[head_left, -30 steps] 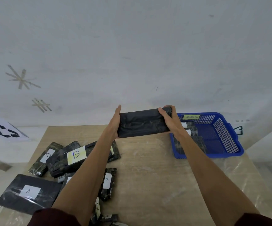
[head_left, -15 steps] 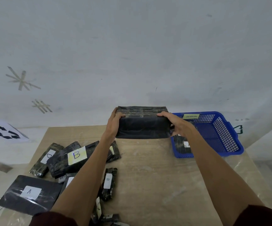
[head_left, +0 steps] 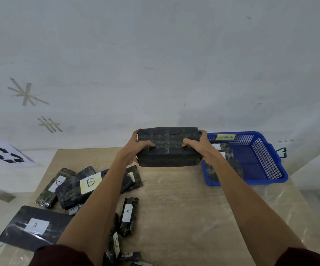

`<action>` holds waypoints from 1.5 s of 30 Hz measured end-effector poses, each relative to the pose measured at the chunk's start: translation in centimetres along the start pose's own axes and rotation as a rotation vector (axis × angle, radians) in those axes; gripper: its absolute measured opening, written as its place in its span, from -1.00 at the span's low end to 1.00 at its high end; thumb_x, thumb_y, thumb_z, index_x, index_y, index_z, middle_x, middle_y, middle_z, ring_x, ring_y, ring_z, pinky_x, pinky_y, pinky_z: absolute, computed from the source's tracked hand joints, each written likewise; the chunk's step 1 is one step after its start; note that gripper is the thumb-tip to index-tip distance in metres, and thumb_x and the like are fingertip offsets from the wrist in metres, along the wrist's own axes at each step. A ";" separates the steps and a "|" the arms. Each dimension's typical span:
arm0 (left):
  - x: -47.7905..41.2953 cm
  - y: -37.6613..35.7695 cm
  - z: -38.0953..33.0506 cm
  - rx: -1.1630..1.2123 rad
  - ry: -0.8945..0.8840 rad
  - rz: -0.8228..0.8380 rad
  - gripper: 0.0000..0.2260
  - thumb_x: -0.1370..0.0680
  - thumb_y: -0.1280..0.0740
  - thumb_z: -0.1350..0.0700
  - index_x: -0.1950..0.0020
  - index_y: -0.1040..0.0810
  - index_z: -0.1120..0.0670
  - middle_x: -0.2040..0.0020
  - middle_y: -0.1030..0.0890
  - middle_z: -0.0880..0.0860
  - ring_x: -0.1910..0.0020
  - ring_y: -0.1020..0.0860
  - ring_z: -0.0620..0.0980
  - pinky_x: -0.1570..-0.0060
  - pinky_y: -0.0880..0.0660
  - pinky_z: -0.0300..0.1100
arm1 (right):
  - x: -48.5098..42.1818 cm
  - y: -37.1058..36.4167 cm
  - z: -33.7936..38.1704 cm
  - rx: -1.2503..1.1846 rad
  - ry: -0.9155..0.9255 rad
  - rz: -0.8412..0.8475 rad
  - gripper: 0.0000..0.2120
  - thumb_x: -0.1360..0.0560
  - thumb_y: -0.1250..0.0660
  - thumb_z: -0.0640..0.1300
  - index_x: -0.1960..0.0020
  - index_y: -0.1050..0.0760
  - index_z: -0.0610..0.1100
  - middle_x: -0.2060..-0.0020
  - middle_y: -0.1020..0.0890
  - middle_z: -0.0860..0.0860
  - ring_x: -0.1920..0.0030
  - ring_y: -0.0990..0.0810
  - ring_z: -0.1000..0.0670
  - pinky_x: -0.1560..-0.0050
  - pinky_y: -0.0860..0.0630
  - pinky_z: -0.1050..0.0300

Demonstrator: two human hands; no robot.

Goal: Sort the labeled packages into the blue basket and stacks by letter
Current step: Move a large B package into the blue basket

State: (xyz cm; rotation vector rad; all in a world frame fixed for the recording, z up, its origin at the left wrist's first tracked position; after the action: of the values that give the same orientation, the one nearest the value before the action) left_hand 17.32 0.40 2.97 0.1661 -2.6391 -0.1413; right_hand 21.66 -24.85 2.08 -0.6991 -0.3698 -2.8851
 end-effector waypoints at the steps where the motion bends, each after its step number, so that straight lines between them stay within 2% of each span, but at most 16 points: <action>1: -0.1 0.0 0.2 0.002 -0.002 -0.012 -0.33 -0.47 -0.54 0.14 -0.41 -0.22 -0.12 -0.17 -0.53 0.05 -0.07 -0.58 0.09 0.12 -0.63 0.11 | 0.0 -0.1 0.2 0.002 0.046 -0.004 -0.20 -0.44 -0.49 -0.16 -0.48 -0.06 0.01 -0.08 -0.55 -0.10 -0.01 -0.57 -0.08 0.12 -0.58 0.01; 3: -0.1 -0.3 0.5 0.027 -0.057 -0.056 -0.26 -0.41 -0.59 0.08 -0.42 -0.21 -0.05 -0.22 -0.51 0.06 -0.08 -0.57 0.04 0.05 -0.63 0.04 | -0.2 -0.4 0.8 0.032 0.138 -0.023 -0.14 -0.41 -0.55 -0.12 -0.50 -0.08 0.04 -0.17 -0.55 -0.10 -0.09 -0.57 -0.09 -0.12 -0.58 -0.06; 5: -0.2 -0.7 0.6 0.028 -0.124 -0.124 -0.21 -0.35 -0.63 0.00 -0.40 -0.21 -0.03 -0.22 -0.50 0.03 -0.10 -0.57 0.00 -0.03 -0.61 -0.01 | -0.1 -0.7 1.2 0.061 0.199 -0.077 -0.09 -0.35 -0.61 0.03 -0.50 -0.12 0.05 -0.23 -0.51 -0.04 -0.19 -0.54 -0.08 -0.27 -0.52 -0.07; 7: -0.3 -1.0 0.8 0.028 -0.163 -0.165 -0.19 -0.31 -0.66 -0.03 -0.39 -0.23 -0.02 -0.22 -0.51 0.02 -0.14 -0.58 0.02 -0.12 -0.61 0.05 | 0.0 -0.6 1.6 0.065 0.248 -0.140 -0.06 -0.31 -0.63 0.10 -0.49 -0.15 0.04 -0.22 -0.49 0.01 -0.22 -0.51 -0.05 -0.31 -0.49 -0.06; 10: -0.5 -1.0 0.7 0.014 -0.169 -0.168 -0.19 -0.30 -0.67 -0.04 -0.36 -0.23 -0.03 -0.22 -0.51 0.02 -0.15 -0.58 0.04 -0.14 -0.60 0.06 | -0.2 -0.5 1.4 0.059 0.274 -0.170 -0.05 -0.27 -0.66 0.09 -0.48 -0.17 0.02 -0.24 -0.49 0.00 -0.26 -0.50 -0.08 -0.34 -0.49 -0.12; 13: -0.6 -1.0 0.7 0.011 -0.164 -0.154 -0.21 -0.32 -0.65 -0.04 -0.36 -0.21 -0.03 -0.23 -0.50 0.04 -0.16 -0.57 0.04 -0.17 -0.59 0.07 | -0.3 -0.5 1.3 0.068 0.266 -0.181 -0.03 -0.24 -0.67 0.12 -0.45 -0.17 0.04 -0.27 -0.49 -0.04 -0.28 -0.50 -0.11 -0.33 -0.49 -0.18; 17: -0.5 -1.0 0.7 0.019 -0.171 -0.164 -0.24 -0.35 -0.64 0.00 -0.35 -0.21 -0.02 -0.20 -0.50 0.04 -0.12 -0.57 0.02 -0.11 -0.59 0.02 | -0.4 -0.6 1.2 0.069 0.274 -0.182 -0.07 -0.25 -0.66 0.10 -0.43 -0.18 0.04 -0.26 -0.49 -0.04 -0.25 -0.50 -0.10 -0.32 -0.50 -0.17; 24: -0.9 -0.6 0.3 -0.003 -0.170 -0.171 -0.23 -0.34 -0.64 -0.04 -0.35 -0.22 -0.03 -0.23 -0.50 0.07 -0.16 -0.57 0.08 -0.17 -0.59 0.12 | -0.7 -0.7 1.2 0.031 0.273 -0.181 -0.09 -0.25 -0.67 0.08 -0.41 -0.19 0.05 -0.21 -0.52 -0.05 -0.21 -0.54 -0.10 -0.30 -0.51 -0.16; 32: -0.6 -0.8 0.0 0.024 -0.179 -0.171 -0.26 -0.35 -0.64 0.01 -0.34 -0.24 0.01 -0.18 -0.52 0.05 -0.06 -0.57 0.00 -0.07 -0.61 0.02 | -0.1 -0.2 2.2 0.033 0.275 -0.175 -0.13 -0.20 -0.68 0.10 -0.30 -0.19 0.16 -0.21 -0.50 -0.04 -0.21 -0.53 -0.09 -0.28 -0.54 -0.15; 34: -0.6 -0.9 0.2 0.038 -0.183 -0.170 -0.25 -0.34 -0.65 0.02 -0.34 -0.24 0.01 -0.19 -0.52 0.05 -0.08 -0.58 0.00 -0.03 -0.61 -0.01 | -0.1 -0.1 2.2 0.038 0.268 -0.165 -0.09 -0.18 -0.68 0.11 -0.34 -0.20 0.14 -0.23 -0.49 -0.05 -0.22 -0.53 -0.10 -0.29 -0.54 -0.15; 38: -0.7 -1.0 0.2 0.051 -0.215 -0.138 -0.21 -0.32 -0.66 0.02 -0.36 -0.23 -0.03 -0.21 -0.56 0.06 -0.12 -0.62 0.04 -0.07 -0.64 0.04 | -0.2 0.2 1.7 -0.002 0.194 -0.113 0.08 -0.11 -0.64 0.26 -0.49 -0.19 0.09 -0.29 -0.50 -0.04 -0.24 -0.55 -0.09 -0.29 -0.54 -0.13; 40: -0.6 -0.7 -0.1 0.041 -0.251 -0.126 -0.21 -0.31 -0.67 0.03 -0.36 -0.24 -0.05 -0.22 -0.57 0.07 -0.13 -0.63 0.05 -0.09 -0.64 0.10 | -0.2 -0.1 1.4 -0.097 0.117 -0.056 0.02 -0.21 -0.58 0.34 -0.52 -0.22 0.07 -0.30 -0.53 -0.05 -0.20 -0.58 -0.08 -0.25 -0.56 -0.13; 43: -0.4 -0.5 -0.3 0.038 -0.309 -0.111 -0.24 -0.31 -0.68 0.06 -0.31 -0.26 -0.08 -0.21 -0.58 0.10 -0.11 -0.65 0.08 -0.06 -0.64 0.14 | -0.2 -0.4 1.2 -0.163 0.002 0.004 0.08 -0.16 -0.46 0.54 -0.53 -0.22 0.08 -0.29 -0.54 -0.04 -0.21 -0.58 -0.10 -0.26 -0.54 -0.22; 45: -0.3 -0.5 -0.3 0.051 -0.330 -0.100 -0.32 -0.36 -0.65 0.07 -0.27 -0.27 -0.10 -0.21 -0.58 0.14 -0.09 -0.66 0.11 -0.03 -0.65 0.08 | -0.1 -0.6 1.5 -0.178 -0.019 0.034 -0.05 -0.27 -0.36 0.56 -0.46 -0.24 0.06 -0.24 -0.54 -0.04 -0.17 -0.58 -0.09 -0.20 -0.56 -0.21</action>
State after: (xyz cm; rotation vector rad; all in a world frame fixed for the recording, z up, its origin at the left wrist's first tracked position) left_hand 17.82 -0.08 3.01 0.3168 -2.9653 -0.1455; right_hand 22.30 -23.90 3.18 -0.7530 -0.1019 -2.9053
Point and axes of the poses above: each hand's wrist, its own x-axis away from the middle knuckle, its own y-axis out of the back of the hand, z = x × y, the point moved 6 cm from there along -x, towards the middle knuckle
